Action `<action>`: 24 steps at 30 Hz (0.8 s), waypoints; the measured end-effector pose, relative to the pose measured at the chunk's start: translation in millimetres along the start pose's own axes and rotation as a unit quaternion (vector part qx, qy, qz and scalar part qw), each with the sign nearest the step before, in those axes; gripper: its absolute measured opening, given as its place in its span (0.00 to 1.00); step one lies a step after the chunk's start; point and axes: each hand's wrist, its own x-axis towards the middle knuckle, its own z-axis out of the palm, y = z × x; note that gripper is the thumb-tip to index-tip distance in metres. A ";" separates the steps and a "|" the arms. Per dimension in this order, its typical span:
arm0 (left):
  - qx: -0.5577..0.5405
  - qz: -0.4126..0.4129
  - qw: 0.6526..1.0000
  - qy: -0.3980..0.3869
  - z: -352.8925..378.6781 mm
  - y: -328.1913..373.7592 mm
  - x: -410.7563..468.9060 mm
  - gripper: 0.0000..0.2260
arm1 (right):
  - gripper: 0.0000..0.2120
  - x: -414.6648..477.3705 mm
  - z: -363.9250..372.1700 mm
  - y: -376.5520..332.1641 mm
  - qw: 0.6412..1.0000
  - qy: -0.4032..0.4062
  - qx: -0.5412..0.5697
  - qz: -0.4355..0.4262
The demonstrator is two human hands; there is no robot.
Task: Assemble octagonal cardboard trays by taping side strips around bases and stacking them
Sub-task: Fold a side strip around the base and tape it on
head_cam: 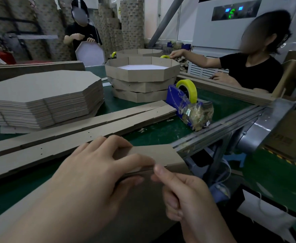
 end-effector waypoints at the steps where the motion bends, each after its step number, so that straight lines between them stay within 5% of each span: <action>1: 0.002 -0.005 1.000 -0.005 -0.4 -0.8 -0.2 0.16 | 0.15 0.0 -2.0 -1.3 1.000 -0.021 -0.008 0.011; 17: 0.039 -0.096 0.990 0.092 3.1 24.1 13.6 0.15 | 0.13 2.2 -10.8 -13.9 0.982 -0.105 -0.150 0.037; 19: 0.032 -0.081 0.992 0.086 0.9 20.8 10.7 0.17 | 0.17 2.4 -14.4 -9.1 0.978 -0.057 -0.199 0.001; 21: 0.044 -0.055 0.993 0.094 1.1 17.4 7.6 0.17 | 0.19 5.9 -23.2 -0.3 0.973 0.065 -0.184 -0.127; 24: 0.071 -0.014 0.992 0.103 5.0 14.8 2.1 0.14 | 0.11 18.7 -43.8 8.5 0.903 0.237 -0.121 -0.336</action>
